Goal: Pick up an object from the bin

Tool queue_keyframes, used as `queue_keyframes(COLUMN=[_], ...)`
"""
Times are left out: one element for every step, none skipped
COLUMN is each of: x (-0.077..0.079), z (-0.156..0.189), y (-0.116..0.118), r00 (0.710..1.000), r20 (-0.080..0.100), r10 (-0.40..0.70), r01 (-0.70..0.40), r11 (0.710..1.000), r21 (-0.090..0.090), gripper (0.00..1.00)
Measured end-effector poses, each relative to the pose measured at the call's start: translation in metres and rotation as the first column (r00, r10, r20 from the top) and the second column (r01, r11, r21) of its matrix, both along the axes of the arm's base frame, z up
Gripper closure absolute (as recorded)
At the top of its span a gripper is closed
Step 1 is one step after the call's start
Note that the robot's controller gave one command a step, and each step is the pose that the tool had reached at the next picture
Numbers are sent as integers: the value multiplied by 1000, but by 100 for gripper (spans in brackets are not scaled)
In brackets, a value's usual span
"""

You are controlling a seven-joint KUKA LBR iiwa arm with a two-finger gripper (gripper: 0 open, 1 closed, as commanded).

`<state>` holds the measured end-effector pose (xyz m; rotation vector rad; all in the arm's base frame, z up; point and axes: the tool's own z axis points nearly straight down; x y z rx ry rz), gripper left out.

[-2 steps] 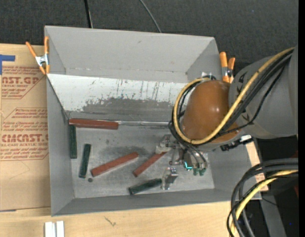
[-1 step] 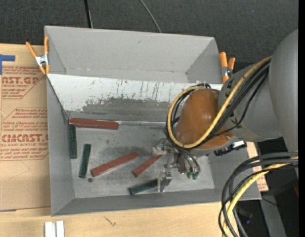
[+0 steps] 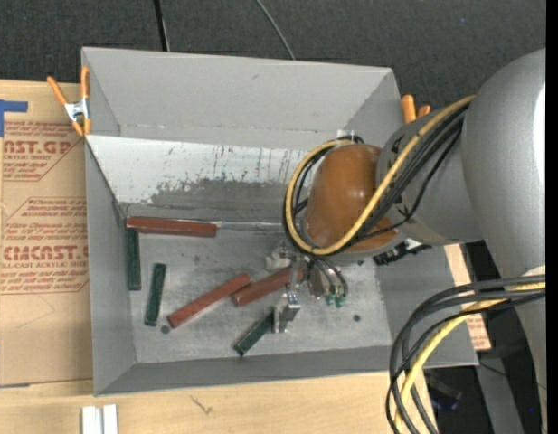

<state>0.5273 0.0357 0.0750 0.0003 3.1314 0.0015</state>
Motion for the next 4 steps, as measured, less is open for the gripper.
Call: queue_keyframes(x=[4, 4, 5, -26], z=[2, 2, 27, 222], y=[36, 36, 43, 12], r00=[991, 991, 990, 991], r20=[8, 8, -12, -1], r10=[136, 136, 143, 137], r01=[-136, -136, -143, -137], r11=[991, 991, 990, 991], r21=[-1, -1, -1, -2], gripper=[100, 100, 100, 100])
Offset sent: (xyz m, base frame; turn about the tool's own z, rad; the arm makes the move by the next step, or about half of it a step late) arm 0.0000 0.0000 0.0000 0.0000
